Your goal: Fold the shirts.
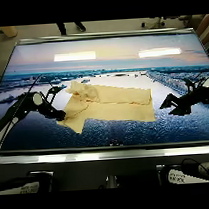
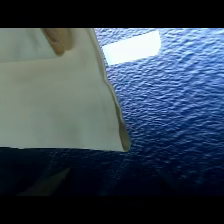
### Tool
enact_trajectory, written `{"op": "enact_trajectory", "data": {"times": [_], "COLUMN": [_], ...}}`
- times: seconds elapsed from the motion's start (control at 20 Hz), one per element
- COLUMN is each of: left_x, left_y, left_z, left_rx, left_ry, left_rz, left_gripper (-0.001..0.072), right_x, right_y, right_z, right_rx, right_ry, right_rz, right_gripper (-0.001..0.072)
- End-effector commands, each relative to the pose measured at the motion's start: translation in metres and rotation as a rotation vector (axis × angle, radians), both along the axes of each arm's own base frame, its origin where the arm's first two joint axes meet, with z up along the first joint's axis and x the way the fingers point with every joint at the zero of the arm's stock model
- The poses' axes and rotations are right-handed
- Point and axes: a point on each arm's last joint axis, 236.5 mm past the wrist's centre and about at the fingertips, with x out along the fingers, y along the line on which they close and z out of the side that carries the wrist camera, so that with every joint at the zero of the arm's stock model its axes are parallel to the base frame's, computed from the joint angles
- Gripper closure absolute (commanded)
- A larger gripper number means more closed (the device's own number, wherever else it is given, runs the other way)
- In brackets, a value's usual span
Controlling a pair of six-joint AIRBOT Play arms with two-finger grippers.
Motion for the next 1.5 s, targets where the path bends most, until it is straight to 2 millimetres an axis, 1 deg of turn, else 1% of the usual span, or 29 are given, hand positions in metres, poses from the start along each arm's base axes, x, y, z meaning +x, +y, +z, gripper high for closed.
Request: {"op": "enact_trajectory", "data": {"times": [0.0, 0.05, 0.1, 0.15, 0.2, 0.25, 0.45, 0.65, 0.7, 0.75, 0.8, 0.85, 0.9, 0.95, 1.0, 1.05, 1.1, 1.15, 1.2, 1.25, 1.3, 1.35, 1.4, 1.45], "left_x": [0.004, 0.006, 0.007, 0.006, 0.006, 0.004, 0.0, 0.002, 0.003, 0.003, 0.002, 0.001, 0.0, -0.001, 0.001, 0.007, 0.021, 0.038, 0.052, 0.058, 0.05, 0.029, 0.001, -0.035], "left_y": [0.001, 0.0, 0.0, 0.0, 0.001, 0.001, 0.001, 0.0, -0.001, -0.001, -0.001, -0.001, -0.001, -0.001, -0.002, -0.003, -0.005, -0.006, -0.006, -0.004, 0.005, 0.023, 0.043, 0.064], "left_z": [-0.011, -0.012, -0.013, -0.014, -0.014, -0.013, -0.001, 0.018, 0.023, 0.029, 0.034, 0.04, 0.047, 0.055, 0.068, 0.09, 0.126, 0.173, 0.235, 0.313, 0.395, 0.474, 0.535, 0.588], "left_rx": [0.011, 0.011, 0.011, 0.011, 0.012, 0.012, 0.011, 0.001, -0.003, -0.006, -0.009, -0.013, -0.015, -0.018, -0.02, -0.027, -0.043, -0.069, -0.108, -0.149, -0.177, -0.188, -0.195, -0.21], "left_ry": [-0.017, -0.022, -0.024, -0.021, -0.018, -0.013, -0.017, -0.061, -0.075, -0.086, -0.094, -0.103, -0.112, -0.122, -0.136, -0.177, -0.265, -0.385, -0.531, -0.714, -0.903, -1.09, -1.245, -1.386], "left_rz": [-0.01, -0.012, -0.015, -0.015, -0.016, -0.019, -0.048, -0.042, -0.027, -0.014, -0.006, -0.007, -0.007, -0.01, -0.013, -0.015, -0.003, 0.035, 0.077, 0.107, 0.129, 0.182, 0.252, 0.336], "left_gripper": [0.0279, 0.0369, 0.0423, 0.0498, 0.0601, 0.0678, 0.0677, 0.0677, 0.0677, 0.0677, 0.0677, 0.0677, 0.0677, 0.0677, 0.0678, 0.0678, 0.0678, 0.0678, 0.0678, 0.0679, 0.0679, 0.0679, 0.0679, 0.0679], "right_x": [-0.004, -0.005, -0.006, -0.007, -0.008, -0.01, -0.01, -0.015, -0.012, -0.005, 0.005, 0.015, 0.022, 0.027, 0.031, 0.04, 0.057, 0.076, 0.094, 0.103, 0.099, 0.083, 0.049, 0.005], "right_y": [0.0, 0.0, 0.0, 0.001, 0.002, 0.004, 0.022, 0.057, 0.064, 0.068, 0.07, 0.072, 0.075, 0.075, 0.076, 0.076, 0.074, 0.071, 0.064, 0.054, 0.039, 0.026, 0.011, 0.004], "right_z": [-0.005, -0.007, -0.008, -0.011, -0.015, -0.019, -0.043, -0.069, -0.077, -0.083, -0.086, -0.087, -0.085, -0.081, -0.068, -0.048, -0.014, 0.031, 0.095, 0.165, 0.257, 0.331, 0.413, 0.477], "right_rx": [-0.007, -0.004, 0.0, 0.006, 0.013, 0.014, 0.008, 0.023, 0.013, -0.001, -0.022, -0.023, -0.013, -0.011, -0.01, -0.013, -0.031, -0.065, -0.127, -0.208, -0.325, -0.427, -0.547, -0.628], "right_ry": [0.013, 0.018, 0.027, 0.04, 0.055, 0.07, 0.108, 0.173, 0.17, 0.146, 0.109, 0.079, 0.051, 0.033, 0.014, -0.031, -0.133, -0.265, -0.441, -0.617, -0.834, -1.012, -1.215, -1.384], "right_rz": [0.011, 0.012, 0.013, 0.015, 0.018, 0.027, 0.087, 0.181, 0.188, 0.191, 0.178, 0.149, 0.129, 0.125, 0.135, 0.145, 0.167, 0.192, 0.208, 0.2, 0.158, 0.109, 0.042, -0.027], "right_gripper": [0.0153, 0.0153, 0.0153, 0.0153, 0.0153, 0.0152, 0.0151, 0.0152, 0.0165, 0.0193, 0.0244, 0.0365, 0.0573, 0.0689, 0.069, 0.0691, 0.0691, 0.0691, 0.0691, 0.0691, 0.069, 0.069, 0.069, 0.069]}}
